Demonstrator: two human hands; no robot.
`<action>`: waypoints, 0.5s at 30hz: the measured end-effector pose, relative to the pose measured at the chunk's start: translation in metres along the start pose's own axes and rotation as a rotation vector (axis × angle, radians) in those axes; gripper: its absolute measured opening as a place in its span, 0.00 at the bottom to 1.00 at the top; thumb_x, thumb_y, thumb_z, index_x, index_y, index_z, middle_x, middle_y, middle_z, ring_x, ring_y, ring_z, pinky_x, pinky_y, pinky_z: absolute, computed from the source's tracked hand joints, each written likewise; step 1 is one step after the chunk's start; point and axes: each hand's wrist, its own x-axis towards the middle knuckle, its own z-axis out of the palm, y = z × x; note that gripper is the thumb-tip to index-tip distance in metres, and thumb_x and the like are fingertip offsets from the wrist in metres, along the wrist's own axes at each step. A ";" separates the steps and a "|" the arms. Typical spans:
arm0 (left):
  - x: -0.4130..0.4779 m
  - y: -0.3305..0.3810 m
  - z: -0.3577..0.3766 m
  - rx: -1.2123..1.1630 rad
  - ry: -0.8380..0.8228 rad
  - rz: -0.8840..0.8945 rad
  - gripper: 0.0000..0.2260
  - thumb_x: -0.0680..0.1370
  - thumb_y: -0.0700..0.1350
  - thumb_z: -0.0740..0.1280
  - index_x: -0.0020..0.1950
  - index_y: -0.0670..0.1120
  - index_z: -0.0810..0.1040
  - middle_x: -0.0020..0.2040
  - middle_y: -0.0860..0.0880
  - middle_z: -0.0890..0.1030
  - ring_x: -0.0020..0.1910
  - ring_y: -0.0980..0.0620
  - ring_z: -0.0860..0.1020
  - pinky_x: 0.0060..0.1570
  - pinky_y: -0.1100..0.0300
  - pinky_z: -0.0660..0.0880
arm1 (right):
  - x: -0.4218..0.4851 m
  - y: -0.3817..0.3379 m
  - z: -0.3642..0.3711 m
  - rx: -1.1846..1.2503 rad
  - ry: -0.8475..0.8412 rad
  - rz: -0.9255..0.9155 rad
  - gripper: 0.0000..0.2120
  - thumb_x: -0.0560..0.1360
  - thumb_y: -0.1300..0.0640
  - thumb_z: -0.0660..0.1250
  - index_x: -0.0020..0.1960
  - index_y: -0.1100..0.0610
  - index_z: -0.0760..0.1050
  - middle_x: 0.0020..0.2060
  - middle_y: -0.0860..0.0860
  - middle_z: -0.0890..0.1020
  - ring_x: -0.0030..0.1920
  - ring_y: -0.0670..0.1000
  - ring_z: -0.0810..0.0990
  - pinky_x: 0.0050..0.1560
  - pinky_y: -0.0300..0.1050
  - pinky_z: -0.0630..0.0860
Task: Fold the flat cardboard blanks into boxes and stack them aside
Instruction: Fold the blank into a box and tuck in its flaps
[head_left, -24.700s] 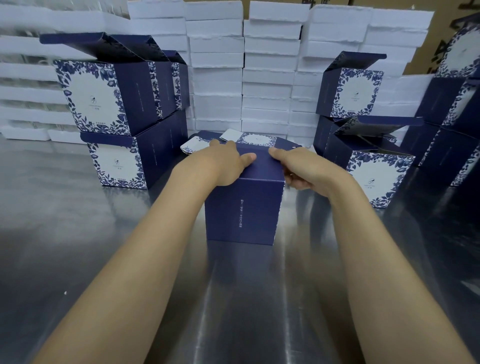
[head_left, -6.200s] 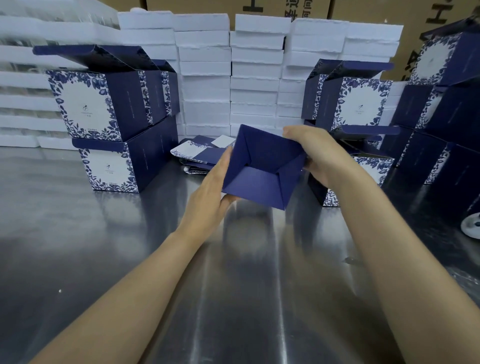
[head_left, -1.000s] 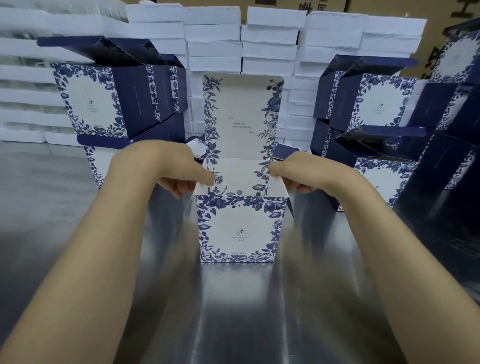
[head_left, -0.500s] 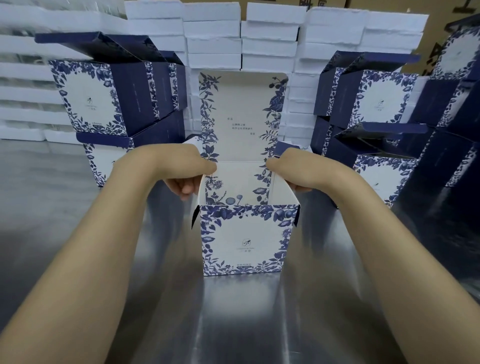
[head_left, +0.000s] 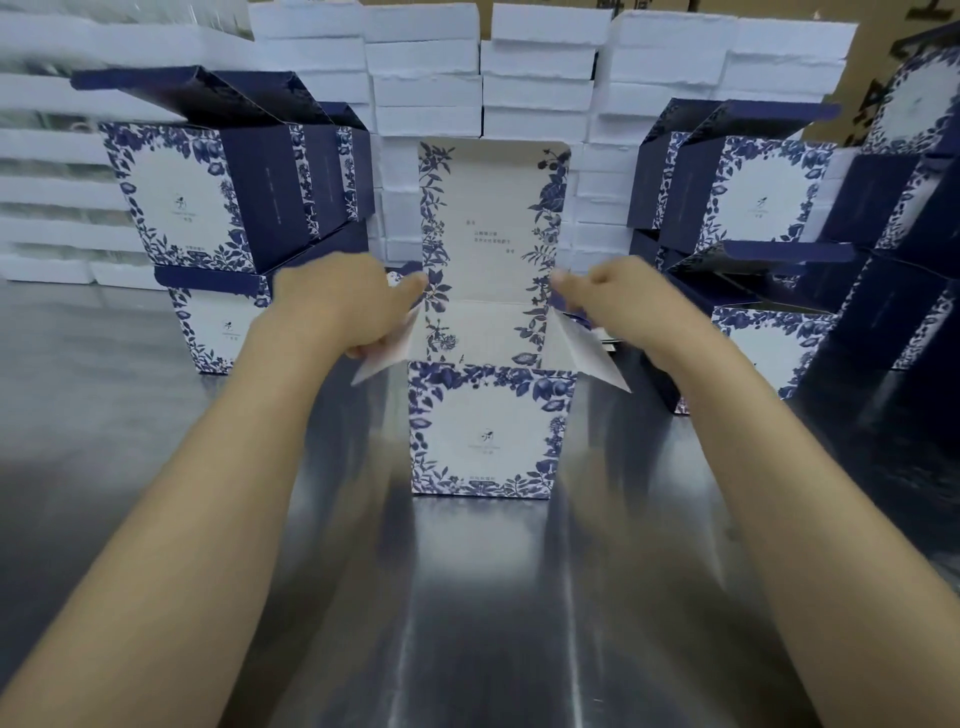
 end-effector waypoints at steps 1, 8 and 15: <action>0.001 -0.004 -0.005 -0.005 0.005 -0.024 0.33 0.78 0.66 0.51 0.29 0.44 0.77 0.22 0.52 0.78 0.27 0.51 0.80 0.51 0.53 0.72 | -0.001 -0.001 -0.008 0.029 0.063 -0.021 0.25 0.77 0.40 0.64 0.31 0.54 0.61 0.25 0.50 0.61 0.25 0.50 0.59 0.33 0.44 0.57; -0.005 -0.005 -0.015 -0.101 -0.394 -0.010 0.33 0.73 0.69 0.60 0.20 0.46 0.77 0.21 0.50 0.75 0.20 0.53 0.75 0.33 0.62 0.71 | -0.019 -0.019 -0.027 -0.344 -0.334 0.040 0.32 0.72 0.31 0.63 0.24 0.55 0.64 0.16 0.47 0.66 0.15 0.47 0.60 0.30 0.41 0.61; -0.004 0.003 -0.005 -0.183 -0.472 0.007 0.28 0.76 0.56 0.68 0.18 0.47 0.78 0.22 0.51 0.78 0.19 0.58 0.74 0.19 0.71 0.65 | -0.020 -0.019 -0.014 -0.528 -0.387 0.027 0.25 0.76 0.45 0.64 0.24 0.55 0.70 0.15 0.46 0.69 0.14 0.45 0.64 0.23 0.36 0.64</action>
